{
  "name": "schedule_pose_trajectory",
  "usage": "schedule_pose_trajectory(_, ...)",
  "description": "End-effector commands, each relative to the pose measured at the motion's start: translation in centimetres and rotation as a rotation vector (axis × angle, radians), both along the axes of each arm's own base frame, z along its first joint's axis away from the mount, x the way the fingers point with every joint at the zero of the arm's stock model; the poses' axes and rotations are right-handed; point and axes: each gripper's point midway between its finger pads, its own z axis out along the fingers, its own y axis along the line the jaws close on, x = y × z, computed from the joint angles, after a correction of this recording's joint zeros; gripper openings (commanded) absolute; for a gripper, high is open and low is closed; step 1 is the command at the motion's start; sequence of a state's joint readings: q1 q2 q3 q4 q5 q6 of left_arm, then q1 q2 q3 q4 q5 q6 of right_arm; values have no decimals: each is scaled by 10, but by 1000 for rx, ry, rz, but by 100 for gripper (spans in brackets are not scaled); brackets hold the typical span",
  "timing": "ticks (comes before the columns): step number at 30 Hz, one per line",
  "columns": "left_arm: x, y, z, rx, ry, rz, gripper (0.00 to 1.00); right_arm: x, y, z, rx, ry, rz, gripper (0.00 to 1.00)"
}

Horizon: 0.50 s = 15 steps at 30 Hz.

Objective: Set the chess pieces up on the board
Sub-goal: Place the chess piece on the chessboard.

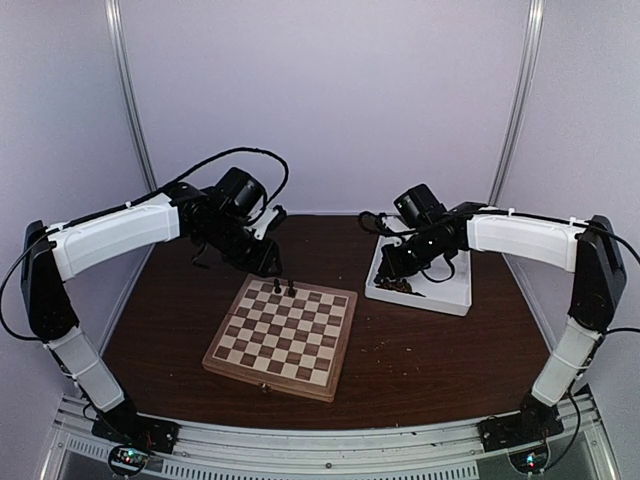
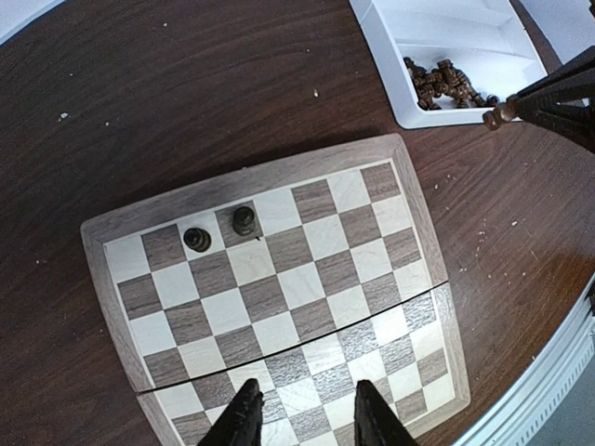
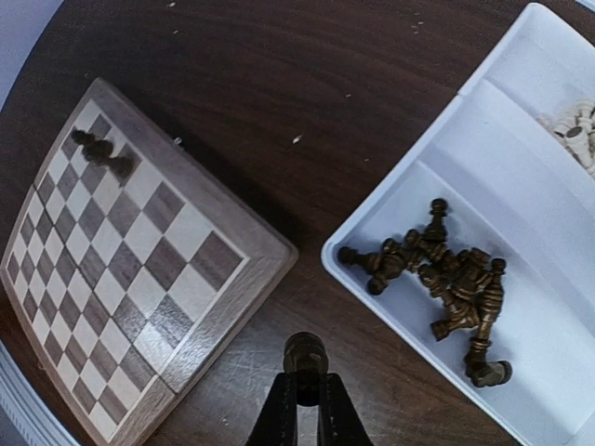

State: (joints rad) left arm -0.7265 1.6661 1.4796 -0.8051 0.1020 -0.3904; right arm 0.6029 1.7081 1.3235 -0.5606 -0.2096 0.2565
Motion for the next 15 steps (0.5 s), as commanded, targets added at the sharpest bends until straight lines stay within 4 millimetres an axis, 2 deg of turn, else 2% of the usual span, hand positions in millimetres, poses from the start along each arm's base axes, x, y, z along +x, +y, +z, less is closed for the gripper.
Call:
schedule_pose_trajectory(1,-3,-7,21,-61,8,6,35,-23,42,17,26,64,136,0)
schedule_pose_trajectory(4,-4,-7,11,-42,60,27,35,-35,58,10,20,114,180,0)
schedule_pose_trajectory(8,1,-29,-11,-108,126,32,30,-20,77,-7,58,100,155,0)
schedule_pose_trajectory(10,0,-40,-11,-178,105,-3,29,-12,85,-7,49,48,132,0)
schedule_pose_trajectory(12,5,-32,-15,-179,68,48,31,-9,88,-9,32,-5,84,0)
schedule_pose_trajectory(15,4,-33,-6,-187,46,28,31,-21,110,-5,75,-7,103,0)
